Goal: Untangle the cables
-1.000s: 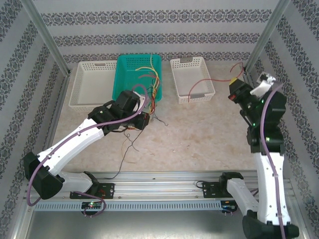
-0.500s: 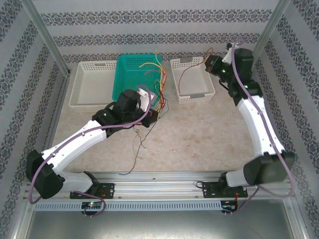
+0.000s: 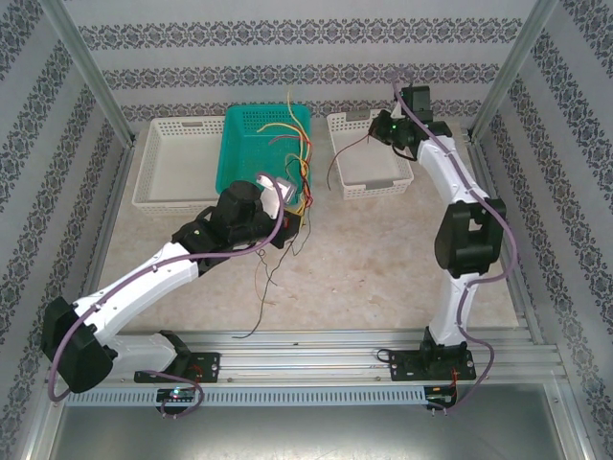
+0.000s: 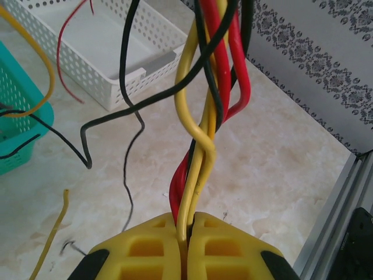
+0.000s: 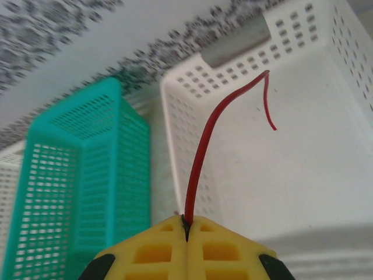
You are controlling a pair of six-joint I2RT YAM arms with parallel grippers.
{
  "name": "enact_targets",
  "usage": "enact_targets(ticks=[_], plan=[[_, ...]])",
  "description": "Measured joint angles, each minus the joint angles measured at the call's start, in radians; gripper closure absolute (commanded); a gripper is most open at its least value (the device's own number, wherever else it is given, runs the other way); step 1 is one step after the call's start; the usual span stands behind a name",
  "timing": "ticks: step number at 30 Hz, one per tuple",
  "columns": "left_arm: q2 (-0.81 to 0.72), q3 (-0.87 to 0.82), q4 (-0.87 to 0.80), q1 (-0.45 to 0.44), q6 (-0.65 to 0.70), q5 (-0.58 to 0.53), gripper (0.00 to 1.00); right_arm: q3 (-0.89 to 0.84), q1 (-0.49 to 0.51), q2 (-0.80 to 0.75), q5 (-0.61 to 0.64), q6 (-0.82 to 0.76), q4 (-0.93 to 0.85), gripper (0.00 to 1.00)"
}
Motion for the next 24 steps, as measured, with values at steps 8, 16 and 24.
enact_targets(ticks=[8,16,24], plan=[[-0.004,0.073,-0.004,0.0,0.008,-0.013,1.0,0.001,0.003,0.095,0.052,-0.018,-0.026,1.0],[0.019,0.291,-0.008,0.0,0.062,-0.04,1.0,-0.063,-0.027,0.119,0.085,0.019,-0.021,1.0],[0.031,0.239,0.011,0.0,0.089,-0.082,1.0,-0.054,-0.083,0.082,-0.03,0.082,0.014,1.0]])
